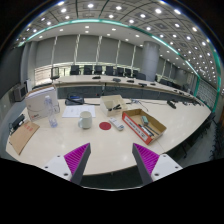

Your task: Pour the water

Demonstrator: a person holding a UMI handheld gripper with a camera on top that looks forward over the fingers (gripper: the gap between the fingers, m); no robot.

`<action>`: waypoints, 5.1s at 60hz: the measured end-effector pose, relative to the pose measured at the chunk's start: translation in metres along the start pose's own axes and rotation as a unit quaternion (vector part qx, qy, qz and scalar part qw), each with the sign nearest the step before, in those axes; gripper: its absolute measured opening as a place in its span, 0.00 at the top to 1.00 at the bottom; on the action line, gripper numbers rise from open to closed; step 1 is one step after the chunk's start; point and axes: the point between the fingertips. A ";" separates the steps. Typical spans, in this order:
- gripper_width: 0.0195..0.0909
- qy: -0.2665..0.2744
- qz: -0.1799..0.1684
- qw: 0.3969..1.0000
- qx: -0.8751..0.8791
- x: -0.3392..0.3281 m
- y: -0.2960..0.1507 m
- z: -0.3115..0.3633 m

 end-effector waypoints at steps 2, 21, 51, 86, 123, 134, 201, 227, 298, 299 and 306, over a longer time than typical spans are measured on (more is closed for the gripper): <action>0.07 -0.005 0.000 1.000 -0.001 0.001 0.000 0.005; 0.07 -0.068 0.001 0.997 -0.027 0.007 -0.002 0.148; 0.06 -0.125 -0.085 0.989 0.002 0.137 -0.059 0.426; 0.69 -0.110 -0.105 0.988 0.023 0.262 -0.086 0.490; 0.78 -0.327 0.047 0.769 0.548 0.221 -0.188 0.412; 0.78 -0.356 0.125 0.608 0.698 0.245 -0.184 0.375; 0.78 -0.221 -0.176 0.916 0.286 0.283 -0.297 0.130; 0.78 -0.105 -0.132 0.985 0.027 0.388 -0.129 0.118; 0.07 -0.054 0.039 0.998 0.003 0.136 -0.060 0.146; 0.07 -0.053 0.039 0.998 0.002 0.127 -0.060 0.148; 0.07 -0.056 0.036 0.998 -0.004 0.072 -0.055 0.160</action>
Point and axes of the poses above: the point between the fingertips, and its own axes, seen from behind it with the camera up: z to the left, y down, x forward, the way the camera looks, and after that the axes turned 9 degrees about y, right-handed
